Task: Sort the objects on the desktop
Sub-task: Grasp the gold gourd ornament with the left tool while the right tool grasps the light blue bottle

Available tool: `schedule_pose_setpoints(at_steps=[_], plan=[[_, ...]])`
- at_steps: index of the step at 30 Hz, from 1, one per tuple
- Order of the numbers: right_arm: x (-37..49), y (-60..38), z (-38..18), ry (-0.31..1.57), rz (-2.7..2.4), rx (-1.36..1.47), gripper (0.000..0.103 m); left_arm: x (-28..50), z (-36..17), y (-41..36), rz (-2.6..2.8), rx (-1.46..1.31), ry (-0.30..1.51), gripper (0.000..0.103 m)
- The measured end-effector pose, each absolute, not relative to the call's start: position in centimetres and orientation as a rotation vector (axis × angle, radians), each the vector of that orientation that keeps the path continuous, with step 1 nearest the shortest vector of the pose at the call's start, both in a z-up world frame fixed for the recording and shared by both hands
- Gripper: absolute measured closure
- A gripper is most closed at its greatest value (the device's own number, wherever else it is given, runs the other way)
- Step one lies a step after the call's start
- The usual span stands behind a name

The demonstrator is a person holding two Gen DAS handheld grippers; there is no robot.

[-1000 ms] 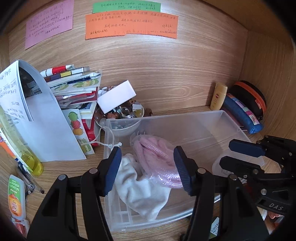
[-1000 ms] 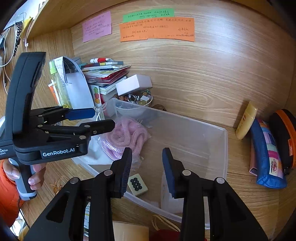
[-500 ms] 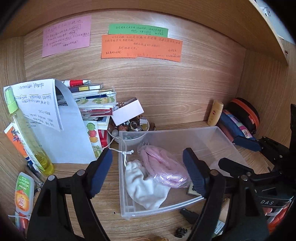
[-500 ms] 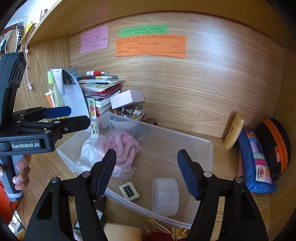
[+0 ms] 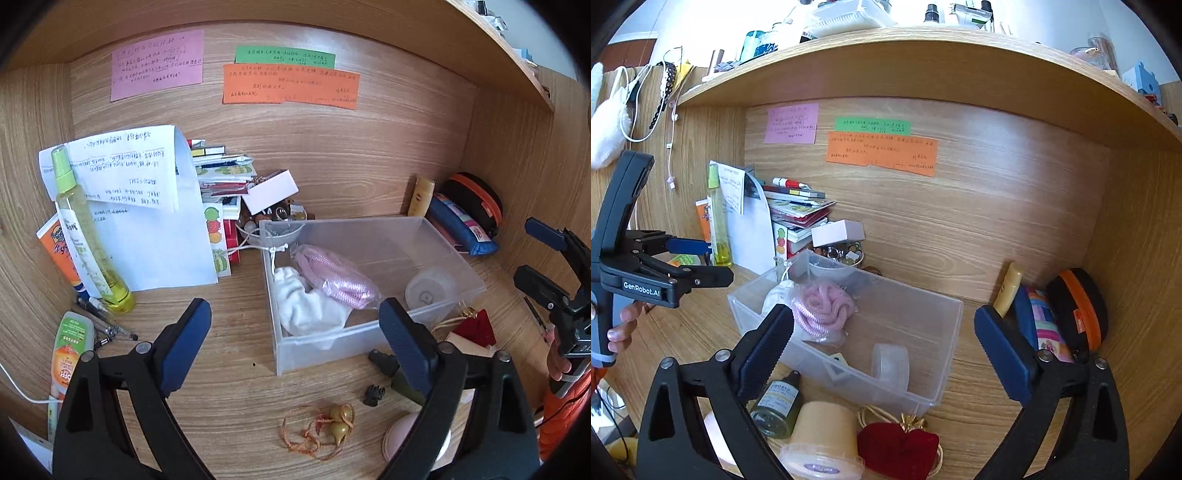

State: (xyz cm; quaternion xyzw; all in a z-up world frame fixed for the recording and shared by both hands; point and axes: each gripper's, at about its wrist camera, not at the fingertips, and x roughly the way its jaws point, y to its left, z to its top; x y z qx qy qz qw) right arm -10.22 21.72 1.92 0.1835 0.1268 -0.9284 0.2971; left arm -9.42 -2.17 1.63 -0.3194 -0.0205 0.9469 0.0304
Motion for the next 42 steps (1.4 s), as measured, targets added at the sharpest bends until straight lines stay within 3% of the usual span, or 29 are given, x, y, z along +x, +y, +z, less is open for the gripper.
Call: schedule_pose_setpoints(at_steps=[22,36,39,41,42], plan=[[-7.4,25.1,-5.1,0.334,-2.518,0.754,0.005,-5.6,-7.3,-0.9,2.757,-1.327,0.012,0.009],[-7.1,29.2,-7.5,0.297,-2.568,0.889,0.005,-7.3,-8.4,1.5,2.731,-1.363,0.107,0.009],[-7.5,29.9,-8.0,0.251,-2.558,0.931,0.009,-7.4,-8.1,1.7,2.745,-1.326,0.134,0.011],[-7.9,30.2,-8.2,0.211,-2.528,0.964,0.024,-7.4,-8.0,1.7,2.729,-1.319,0.127,0.016],[-8.2,30.3,-8.4,0.197,-2.513,0.984,0.026,-7.6,-8.1,1.6,2.713,-1.320,0.116,0.021]])
